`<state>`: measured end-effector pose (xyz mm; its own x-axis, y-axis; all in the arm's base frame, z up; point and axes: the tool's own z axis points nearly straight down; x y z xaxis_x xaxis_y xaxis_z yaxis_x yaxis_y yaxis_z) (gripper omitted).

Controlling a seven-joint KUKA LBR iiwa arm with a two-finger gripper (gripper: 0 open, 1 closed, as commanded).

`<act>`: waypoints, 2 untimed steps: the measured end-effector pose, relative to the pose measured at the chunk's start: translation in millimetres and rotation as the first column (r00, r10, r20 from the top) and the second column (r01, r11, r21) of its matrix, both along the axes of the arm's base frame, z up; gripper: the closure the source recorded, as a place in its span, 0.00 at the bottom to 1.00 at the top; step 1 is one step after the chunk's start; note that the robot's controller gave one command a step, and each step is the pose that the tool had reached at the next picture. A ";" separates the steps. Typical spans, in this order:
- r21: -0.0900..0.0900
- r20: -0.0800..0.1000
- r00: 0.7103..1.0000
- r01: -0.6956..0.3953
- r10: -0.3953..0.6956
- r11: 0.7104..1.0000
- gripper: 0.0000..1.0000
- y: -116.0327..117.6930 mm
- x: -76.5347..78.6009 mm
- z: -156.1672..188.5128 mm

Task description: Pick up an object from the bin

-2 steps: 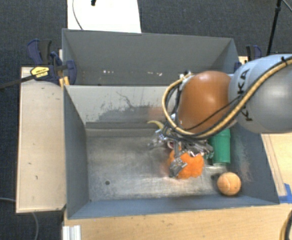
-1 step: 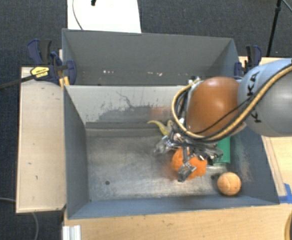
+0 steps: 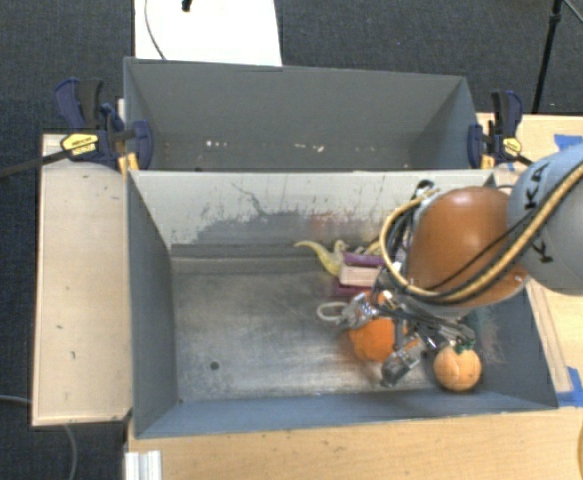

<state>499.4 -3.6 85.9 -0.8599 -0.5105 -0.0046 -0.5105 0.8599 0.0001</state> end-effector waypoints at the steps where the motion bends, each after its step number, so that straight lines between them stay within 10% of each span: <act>1: 0.001 -0.004 0.969 -0.248 0.248 0.969 1.00 -0.4 42.0 -10.1; 2: 0.001 -0.004 0.970 -0.245 0.245 0.970 1.00 -0.4 42.1 -10.0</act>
Offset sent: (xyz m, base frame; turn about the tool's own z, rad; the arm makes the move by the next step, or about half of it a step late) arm 0.0000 0.0000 0.0000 0.0000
